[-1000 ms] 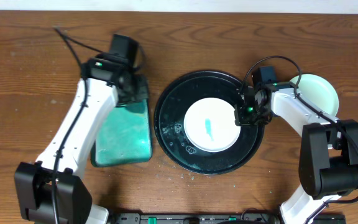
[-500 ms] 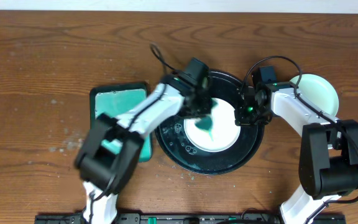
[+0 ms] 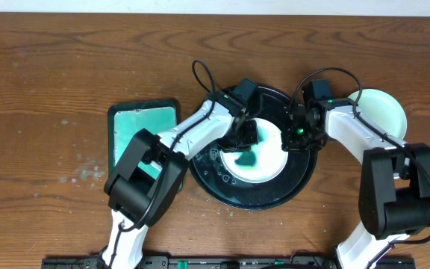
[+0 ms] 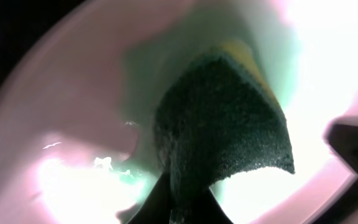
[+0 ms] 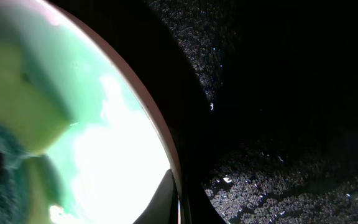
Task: Clean dirty plates on tray and stack at the side
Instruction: 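Scrub the white plate with the sponge while the right gripper holds it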
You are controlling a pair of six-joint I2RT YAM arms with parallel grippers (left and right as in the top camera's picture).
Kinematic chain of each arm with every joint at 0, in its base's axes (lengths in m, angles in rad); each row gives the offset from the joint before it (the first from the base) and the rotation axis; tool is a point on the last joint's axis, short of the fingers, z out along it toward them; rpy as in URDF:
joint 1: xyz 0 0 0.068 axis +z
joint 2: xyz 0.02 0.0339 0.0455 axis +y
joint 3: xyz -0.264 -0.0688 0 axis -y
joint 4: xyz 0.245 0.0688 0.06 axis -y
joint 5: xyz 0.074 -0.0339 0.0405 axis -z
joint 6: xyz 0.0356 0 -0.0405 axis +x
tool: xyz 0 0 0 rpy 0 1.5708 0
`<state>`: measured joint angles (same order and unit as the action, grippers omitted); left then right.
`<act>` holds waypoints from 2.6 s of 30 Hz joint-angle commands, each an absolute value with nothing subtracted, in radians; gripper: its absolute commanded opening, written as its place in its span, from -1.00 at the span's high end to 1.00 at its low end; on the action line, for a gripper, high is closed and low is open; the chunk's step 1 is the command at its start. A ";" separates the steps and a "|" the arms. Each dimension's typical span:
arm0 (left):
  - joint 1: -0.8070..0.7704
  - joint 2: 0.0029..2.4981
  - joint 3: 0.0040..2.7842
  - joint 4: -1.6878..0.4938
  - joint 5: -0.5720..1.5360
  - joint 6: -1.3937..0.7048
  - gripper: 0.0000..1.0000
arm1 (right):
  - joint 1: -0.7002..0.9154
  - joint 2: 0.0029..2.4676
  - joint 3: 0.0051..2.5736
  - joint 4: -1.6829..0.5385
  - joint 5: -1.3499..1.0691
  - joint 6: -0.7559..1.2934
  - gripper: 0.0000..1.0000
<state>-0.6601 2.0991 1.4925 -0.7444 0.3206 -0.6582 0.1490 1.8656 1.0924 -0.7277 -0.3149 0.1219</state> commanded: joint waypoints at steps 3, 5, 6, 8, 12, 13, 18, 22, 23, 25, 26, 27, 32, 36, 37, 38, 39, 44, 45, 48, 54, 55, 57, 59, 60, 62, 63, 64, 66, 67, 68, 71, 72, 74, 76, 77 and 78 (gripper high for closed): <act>-0.645 2.135 1.539 -0.915 -0.160 -0.670 0.86 | 0.152 1.898 1.083 -0.728 -0.297 0.134 0.97; -0.645 2.135 1.556 -0.923 -0.216 -0.646 0.85 | 0.152 1.898 1.083 -0.728 -0.297 0.134 0.97; -0.645 2.135 1.558 -0.913 -0.221 -0.637 0.86 | 0.152 1.898 1.083 -0.728 -0.297 0.134 0.97; -0.645 2.138 1.557 -0.882 -0.176 -0.620 0.85 | 0.152 1.898 1.083 -0.728 -0.297 0.134 0.97; -0.650 2.172 1.548 -0.736 0.211 -0.550 0.86 | 0.152 1.898 1.083 -0.728 -0.297 0.134 0.98; -0.653 2.184 1.545 -0.707 0.292 -0.550 0.86 | 0.152 1.898 1.083 -0.728 -0.297 0.134 0.97; -0.698 2.254 1.542 -0.610 0.679 -0.550 0.86 | 0.152 1.898 1.083 -0.729 -0.297 0.134 0.97; -0.718 2.255 1.542 -0.612 0.754 -0.529 0.86 | 0.152 1.898 1.083 -0.729 -0.297 0.134 0.98; -0.720 2.255 1.542 -0.620 0.768 -0.525 0.86 | 0.152 1.898 1.083 -0.729 -0.297 0.134 0.97; -0.720 2.255 1.542 -0.642 0.766 -0.509 0.86 | 0.152 1.898 1.083 -0.729 -0.297 0.134 0.98; -0.718 2.255 1.542 -0.652 0.751 -0.505 0.86 | 0.152 1.898 1.083 -0.729 -0.297 0.134 0.97; -0.714 2.255 1.542 -0.675 0.716 -0.507 0.86 | 0.152 1.898 1.083 -0.729 -0.297 0.134 0.97; -0.711 2.250 1.542 -0.823 0.395 -0.555 0.86 | 0.152 1.898 1.083 -0.728 -0.297 0.134 0.97; -0.710 2.210 1.542 -0.889 0.182 -0.601 0.86 | 0.152 1.898 1.083 -0.725 -0.297 0.134 0.97; -0.710 2.197 1.542 -0.898 0.124 -0.608 0.86 | 0.152 1.898 1.083 -0.725 -0.297 0.134 0.97; -0.710 2.176 1.542 -0.910 0.043 -0.616 0.86 | 0.152 1.898 1.083 -0.725 -0.297 0.134 0.97; -0.710 2.152 1.542 -0.919 -0.047 -0.620 0.86 | 0.152 1.898 1.083 -0.725 -0.297 0.134 0.97; -0.707 2.071 1.543 -0.908 -0.337 -0.617 0.86 | 0.152 1.898 1.083 -0.725 -0.297 0.134 0.97; -0.705 2.065 1.543 -0.885 -0.350 -0.600 0.86 | 0.152 1.898 1.083 -0.725 -0.297 0.134 0.97; -0.704 2.079 1.543 -0.805 -0.271 -0.558 0.86 | 0.152 1.898 1.083 -0.725 -0.297 0.134 0.97; -0.704 2.173 1.542 -0.661 0.323 -0.505 0.86 | 0.152 1.898 1.083 -0.725 -0.297 0.134 0.97; -0.704 2.196 1.542 -0.646 0.444 -0.505 0.85 | 0.152 1.898 1.083 -0.725 -0.297 0.134 0.98; -0.704 2.228 1.542 -0.634 0.630 -0.500 0.85 | 0.152 1.898 1.083 -0.725 -0.297 0.134 0.97; -0.704 2.239 1.542 -0.638 0.739 -0.457 0.86 | 0.152 1.898 1.083 -0.725 -0.297 0.134 0.97; -0.704 2.239 1.542 -0.645 0.769 -0.443 0.86 | 0.152 1.898 1.083 -0.725 -0.297 0.134 0.97; -0.704 2.238 1.542 -0.653 0.852 -0.414 0.86 | 0.152 1.898 1.083 -0.725 -0.297 0.134 0.97; -0.704 2.238 1.542 -0.657 0.881 -0.403 0.86 | 0.152 1.898 1.083 -0.725 -0.297 0.134 0.97; -0.704 2.238 1.542 -0.665 0.897 -0.400 0.85 | 0.152 1.898 1.083 -0.725 -0.297 0.134 0.97; -0.704 2.238 1.542 -0.690 0.901 -0.396 0.85 | 0.152 1.898 1.083 -0.725 -0.297 0.134 0.97; -0.702 2.238 1.542 -0.706 0.897 -0.384 0.86 | 0.152 1.898 1.083 -0.725 -0.297 0.134 0.97; -0.698 2.235 1.542 -0.724 0.873 -0.386 0.85 | 0.152 1.898 1.083 -0.725 -0.297 0.134 0.97; -0.680 2.197 1.542 -0.800 0.674 -0.407 0.86 | 0.152 1.898 1.083 -0.725 -0.297 0.134 0.97; -0.663 2.140 1.542 -0.855 0.528 -0.416 0.86 | 0.152 1.898 1.083 -0.725 -0.297 0.134 0.97; -0.643 2.067 1.542 -0.908 0.400 -0.416 0.85 | 0.152 1.898 1.083 -0.725 -0.297 0.134 0.98; -0.618 1.992 1.542 -0.958 0.284 -0.417 0.86 | 0.152 1.898 1.083 -0.723 -0.297 0.134 0.97; -0.604 1.954 1.542 -0.982 0.234 -0.421 0.86 | 0.152 1.898 1.083 -0.721 -0.297 0.134 0.97; -0.583 1.902 1.542 -1.013 0.162 -0.424 0.86 | 0.152 1.898 1.083 -0.718 -0.297 0.134 0.97</act>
<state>-0.6476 2.0666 1.5448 -0.9554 0.4728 -0.4175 0.1490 1.8694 1.0920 -0.7319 -0.3336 0.1257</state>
